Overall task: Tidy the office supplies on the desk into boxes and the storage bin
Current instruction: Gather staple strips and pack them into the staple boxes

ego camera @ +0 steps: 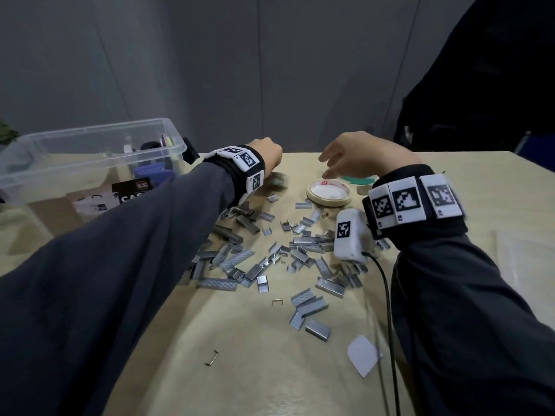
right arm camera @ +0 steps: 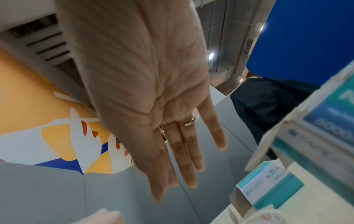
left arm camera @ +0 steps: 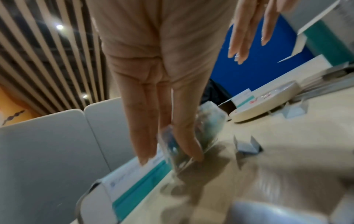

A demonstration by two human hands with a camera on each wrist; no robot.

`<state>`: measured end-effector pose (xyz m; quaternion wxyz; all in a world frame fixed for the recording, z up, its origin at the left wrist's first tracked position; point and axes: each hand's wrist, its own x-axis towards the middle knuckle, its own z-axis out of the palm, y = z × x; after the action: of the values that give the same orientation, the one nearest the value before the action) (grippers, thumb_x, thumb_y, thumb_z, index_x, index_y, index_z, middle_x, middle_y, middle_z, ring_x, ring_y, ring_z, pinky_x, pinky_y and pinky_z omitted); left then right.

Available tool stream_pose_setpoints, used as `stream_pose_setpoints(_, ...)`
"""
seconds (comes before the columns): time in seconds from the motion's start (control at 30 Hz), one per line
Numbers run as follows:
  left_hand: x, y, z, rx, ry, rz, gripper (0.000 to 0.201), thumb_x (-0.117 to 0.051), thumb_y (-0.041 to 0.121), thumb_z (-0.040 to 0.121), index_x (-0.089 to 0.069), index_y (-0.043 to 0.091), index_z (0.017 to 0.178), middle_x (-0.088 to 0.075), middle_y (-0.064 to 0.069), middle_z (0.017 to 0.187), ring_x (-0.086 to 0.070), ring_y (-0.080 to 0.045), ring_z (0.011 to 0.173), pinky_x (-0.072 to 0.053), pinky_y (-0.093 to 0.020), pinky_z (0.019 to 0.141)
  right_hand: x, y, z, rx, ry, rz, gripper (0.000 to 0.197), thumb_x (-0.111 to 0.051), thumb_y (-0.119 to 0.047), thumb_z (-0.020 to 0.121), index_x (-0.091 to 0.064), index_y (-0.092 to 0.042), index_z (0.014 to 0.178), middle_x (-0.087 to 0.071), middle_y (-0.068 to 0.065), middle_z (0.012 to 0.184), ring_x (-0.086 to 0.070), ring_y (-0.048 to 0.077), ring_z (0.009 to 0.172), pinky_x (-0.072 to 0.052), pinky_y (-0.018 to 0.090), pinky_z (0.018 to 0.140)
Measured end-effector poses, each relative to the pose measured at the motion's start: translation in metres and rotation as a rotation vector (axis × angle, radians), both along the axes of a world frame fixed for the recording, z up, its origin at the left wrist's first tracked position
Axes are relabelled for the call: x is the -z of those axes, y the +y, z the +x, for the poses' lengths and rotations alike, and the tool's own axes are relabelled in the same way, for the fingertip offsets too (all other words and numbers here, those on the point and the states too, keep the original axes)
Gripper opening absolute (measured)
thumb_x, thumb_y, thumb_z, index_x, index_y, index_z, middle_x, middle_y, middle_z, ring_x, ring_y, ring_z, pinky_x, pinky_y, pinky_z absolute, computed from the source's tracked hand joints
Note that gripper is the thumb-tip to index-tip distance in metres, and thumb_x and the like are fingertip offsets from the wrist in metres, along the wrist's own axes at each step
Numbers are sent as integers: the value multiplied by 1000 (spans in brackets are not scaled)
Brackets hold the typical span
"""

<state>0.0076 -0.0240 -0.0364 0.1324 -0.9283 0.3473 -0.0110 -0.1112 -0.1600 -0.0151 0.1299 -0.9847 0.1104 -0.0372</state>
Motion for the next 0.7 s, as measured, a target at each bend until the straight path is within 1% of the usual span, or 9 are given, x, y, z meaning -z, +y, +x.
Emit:
stream_pose_setpoints(0.1,4,-3,-2,8,21,83,22,-68,3,85,-65,-4,105,-65,-20,109,-64,-37,97,-48,-34,72,-5,-2,-4,-6,-16,10,39,-70,-25,89,-64,-18,127,-63,3,127,-58,23,114,-45,34,97)
stream_pose_setpoints(0.2,12,-5,-5,-4,-14,64,25,-70,13,86,-63,-2,106,-64,-17,108,-65,-34,95,-45,-32,66,-10,-4,-9,-7,-56,35,38,-70,-23,90,-64,-16,127,-65,3,124,-59,21,111,-43,29,91)
stream_pose_setpoints(0.3,17,-10,-8,-1,-91,39,26,-64,24,91,-60,4,108,-62,-14,111,-63,-33,96,-44,-34,67,-15,-8,-12,4,-75,55,37,-71,-24,89,-66,-17,125,-67,3,122,-61,21,108,-46,32,95)
stream_pose_setpoints(0.4,16,-19,-14,128,-132,-7,25,-65,25,88,-61,12,109,-61,-9,116,-61,-30,104,-47,-36,76,-19,-19,-16,35,-109,79,35,-71,-24,88,-68,-18,122,-67,3,121,-61,22,110,-48,37,99)
stream_pose_setpoints(0.47,15,-27,-17,259,13,-95,37,-74,29,82,-64,16,115,-61,-6,119,-58,-26,109,-49,-36,86,-20,-27,-18,56,-126,86,34,-72,-23,87,-68,-18,120,-67,3,119,-62,22,107,-50,38,96)
stream_pose_setpoints(0.5,14,-29,-19,300,113,-113,39,-78,30,78,-67,17,113,-62,-5,117,-58,-25,108,-49,-34,86,-20,-30,-19,66,-124,89,33,-72,-22,87,-68,-17,120,-68,4,118,-63,22,104,-52,37,91)
stream_pose_setpoints(0.53,14,-33,-23,323,185,-100,39,-81,31,76,-68,16,109,-63,-5,114,-58,-24,106,-48,-32,84,-19,-33,-20,76,-116,93,33,-72,-22,87,-68,-17,120,-68,4,116,-65,21,100,-53,36,85)
stream_pose_setpoints(0.6,17,-39,-24,354,220,-51,32,-81,30,75,-70,14,101,-63,-6,107,-58,-24,102,-43,-28,77,-17,-36,-22,86,-96,104,33,-71,-21,88,-68,-15,120,-70,5,110,-67,18,93,-53,32,75)
stream_pose_setpoints(0.7,19,-42,-21,407,213,-50,19,-80,23,77,-68,12,88,-60,-4,95,-56,-22,92,-39,-25,69,-16,-37,-23,91,-88,116,32,-70,-21,89,-68,-13,120,-70,5,105,-69,16,90,-53,30,71)
